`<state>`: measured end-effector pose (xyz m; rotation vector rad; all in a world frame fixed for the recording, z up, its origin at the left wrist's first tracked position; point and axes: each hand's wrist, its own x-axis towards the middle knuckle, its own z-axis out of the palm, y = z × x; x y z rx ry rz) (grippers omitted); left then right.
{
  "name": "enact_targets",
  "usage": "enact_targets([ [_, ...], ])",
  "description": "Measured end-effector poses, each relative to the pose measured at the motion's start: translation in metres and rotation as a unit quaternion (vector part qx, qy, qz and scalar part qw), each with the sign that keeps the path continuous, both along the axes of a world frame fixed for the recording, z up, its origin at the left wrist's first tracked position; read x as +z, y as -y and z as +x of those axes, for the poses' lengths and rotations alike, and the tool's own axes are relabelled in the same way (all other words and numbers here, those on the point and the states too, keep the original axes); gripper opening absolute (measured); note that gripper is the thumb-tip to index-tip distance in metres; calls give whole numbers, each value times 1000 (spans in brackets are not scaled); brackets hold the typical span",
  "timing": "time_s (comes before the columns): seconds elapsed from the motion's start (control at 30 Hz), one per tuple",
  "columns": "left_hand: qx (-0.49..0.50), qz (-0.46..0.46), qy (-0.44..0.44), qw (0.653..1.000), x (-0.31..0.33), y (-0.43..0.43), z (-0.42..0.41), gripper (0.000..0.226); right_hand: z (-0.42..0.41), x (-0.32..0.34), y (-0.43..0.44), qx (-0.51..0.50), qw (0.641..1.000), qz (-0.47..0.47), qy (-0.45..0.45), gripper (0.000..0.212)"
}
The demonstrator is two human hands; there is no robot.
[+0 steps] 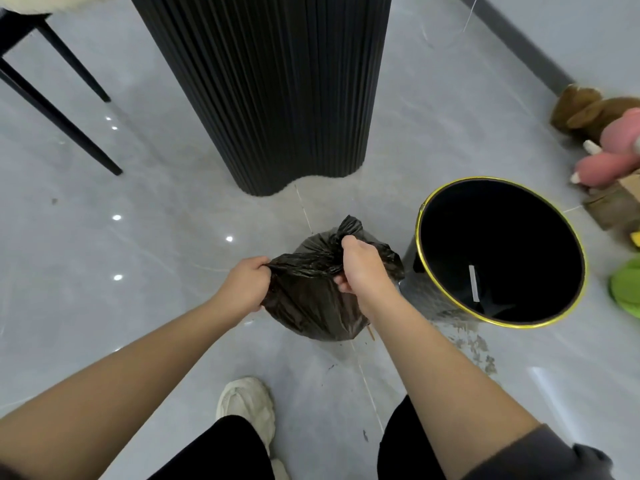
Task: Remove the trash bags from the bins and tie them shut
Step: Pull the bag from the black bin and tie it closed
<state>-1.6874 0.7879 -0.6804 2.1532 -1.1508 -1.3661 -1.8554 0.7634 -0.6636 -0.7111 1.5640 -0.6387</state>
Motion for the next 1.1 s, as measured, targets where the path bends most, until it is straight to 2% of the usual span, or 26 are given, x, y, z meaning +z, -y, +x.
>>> enact_targets([
  [0.1, -62, -63, 57, 994, 2, 3, -1, 27, -6, -4, -1, 67, 996, -37, -46, 32],
  [0.23, -186, -118, 132, 966, 8, 3, -4, 19, -9, -9, -4, 135, 982, -90, -93, 64],
  [0.3, -209, -151, 126, 958, 6, 2, -5, 20, -12, -10, -4, 188, 966, -128, -121, 47],
  [0.37, -194, -161, 102, 962, 1, 2, -3, 21, -14, -11, -3, 230, 950, -154, -145, 34],
  [0.47, -127, -120, 22, 984, -1, 2, -2, 25, -13, -11, 0, 261, 933, -198, -146, 27],
  [0.57, -125, -101, -43, 986, -1, -1, -4, 18, -11, -8, 0, 301, 918, -228, -123, 12],
  [0.6, -132, -100, -65, 984, 0, -1, -4, 25, -11, -9, 0, 318, 911, -238, -113, 3],
  [0.7, -184, -109, -104, 971, 0, 1, 1, 67, -12, -9, -2, 368, 891, -249, -99, 25],
  [0.77, -228, -117, -113, 960, -4, 3, 1, 74, -10, -10, -4, 398, 877, -255, -82, 27],
  [0.8, -245, -125, -114, 955, -5, 4, 0, 69, -10, -11, -4, 409, 871, -260, -78, 26],
  [0.9, -254, -145, -106, 950, -9, 8, -7, 41, -13, -10, -4, 388, 880, -264, -71, 22],
  [1.1, -208, -80, -152, 963, -9, 6, -9, 33, -25, -21, 5, 291, 925, -232, -80, 11],
])
